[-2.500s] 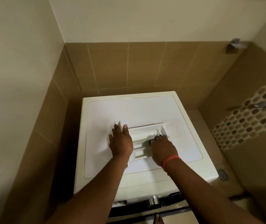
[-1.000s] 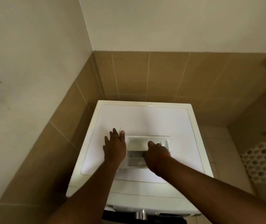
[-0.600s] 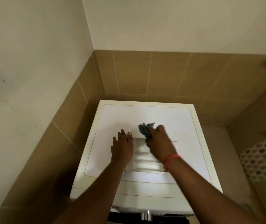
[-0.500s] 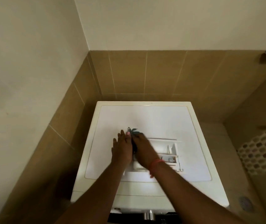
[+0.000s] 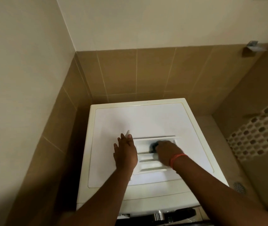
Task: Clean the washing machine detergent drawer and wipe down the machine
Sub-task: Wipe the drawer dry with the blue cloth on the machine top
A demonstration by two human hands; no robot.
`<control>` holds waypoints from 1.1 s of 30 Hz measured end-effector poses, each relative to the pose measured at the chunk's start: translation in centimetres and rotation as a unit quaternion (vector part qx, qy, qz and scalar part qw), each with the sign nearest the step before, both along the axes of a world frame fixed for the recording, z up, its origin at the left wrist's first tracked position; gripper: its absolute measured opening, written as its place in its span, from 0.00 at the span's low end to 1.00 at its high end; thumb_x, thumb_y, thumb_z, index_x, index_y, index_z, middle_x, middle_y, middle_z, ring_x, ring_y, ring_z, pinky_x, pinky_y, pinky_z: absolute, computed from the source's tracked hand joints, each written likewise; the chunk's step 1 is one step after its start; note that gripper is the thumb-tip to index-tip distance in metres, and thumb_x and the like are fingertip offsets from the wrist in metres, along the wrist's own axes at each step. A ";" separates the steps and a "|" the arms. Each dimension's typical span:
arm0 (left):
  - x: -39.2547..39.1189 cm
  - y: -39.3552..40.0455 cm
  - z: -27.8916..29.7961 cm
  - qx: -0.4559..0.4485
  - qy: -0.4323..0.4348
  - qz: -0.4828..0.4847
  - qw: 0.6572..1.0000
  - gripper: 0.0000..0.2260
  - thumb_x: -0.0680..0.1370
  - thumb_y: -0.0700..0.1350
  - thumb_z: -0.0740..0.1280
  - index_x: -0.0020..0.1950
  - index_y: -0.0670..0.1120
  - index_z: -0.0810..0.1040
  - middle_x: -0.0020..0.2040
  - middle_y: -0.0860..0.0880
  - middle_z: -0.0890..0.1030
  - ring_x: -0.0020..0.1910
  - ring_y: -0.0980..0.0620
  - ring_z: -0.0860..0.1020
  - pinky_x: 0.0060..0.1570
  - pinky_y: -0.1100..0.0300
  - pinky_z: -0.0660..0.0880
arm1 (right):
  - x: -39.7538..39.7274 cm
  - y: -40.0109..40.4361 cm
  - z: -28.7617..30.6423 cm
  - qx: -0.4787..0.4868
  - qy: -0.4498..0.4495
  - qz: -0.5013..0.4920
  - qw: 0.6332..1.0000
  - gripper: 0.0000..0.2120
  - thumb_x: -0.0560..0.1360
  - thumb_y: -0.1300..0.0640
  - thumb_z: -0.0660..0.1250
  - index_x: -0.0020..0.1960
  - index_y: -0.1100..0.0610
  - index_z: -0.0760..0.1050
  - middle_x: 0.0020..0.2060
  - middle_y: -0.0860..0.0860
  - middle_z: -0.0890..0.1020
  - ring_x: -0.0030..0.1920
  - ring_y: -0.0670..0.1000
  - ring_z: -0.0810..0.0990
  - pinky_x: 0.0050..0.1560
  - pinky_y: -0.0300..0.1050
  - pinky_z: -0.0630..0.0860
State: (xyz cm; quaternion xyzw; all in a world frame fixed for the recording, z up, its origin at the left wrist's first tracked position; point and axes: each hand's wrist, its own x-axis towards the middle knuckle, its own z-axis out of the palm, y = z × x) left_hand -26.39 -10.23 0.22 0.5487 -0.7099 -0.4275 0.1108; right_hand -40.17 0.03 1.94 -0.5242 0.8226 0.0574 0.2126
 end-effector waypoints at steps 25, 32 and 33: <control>0.1 0.6 1.5 -0.054 -0.080 0.001 0.995 0.39 0.74 0.66 0.37 0.80 0.48 0.51 0.80 0.44 0.54 0.79 0.40 0.52 0.75 0.41 0.55 | 1.1 -0.6 3.4 0.144 0.018 0.040 0.989 0.25 0.77 0.57 0.57 0.74 0.57 0.65 0.73 0.57 0.66 0.73 0.61 0.64 0.70 0.59 0.66; -0.1 0.8 2.1 -0.078 -0.155 -0.013 0.985 0.39 0.73 0.66 0.36 0.80 0.49 0.47 0.81 0.44 0.50 0.79 0.40 0.49 0.75 0.39 0.53 | 1.0 -0.9 1.5 0.021 -0.151 0.086 0.985 0.30 0.75 0.60 0.60 0.76 0.49 0.63 0.76 0.50 0.63 0.75 0.54 0.61 0.75 0.47 0.60; -0.1 0.8 2.2 -0.081 -0.159 -0.016 0.984 0.38 0.73 0.66 0.36 0.80 0.49 0.46 0.81 0.44 0.49 0.79 0.40 0.49 0.75 0.39 0.53 | -0.1 -0.4 1.9 0.048 -0.114 0.082 0.989 0.28 0.76 0.59 0.59 0.75 0.49 0.64 0.74 0.51 0.66 0.73 0.55 0.65 0.73 0.49 0.64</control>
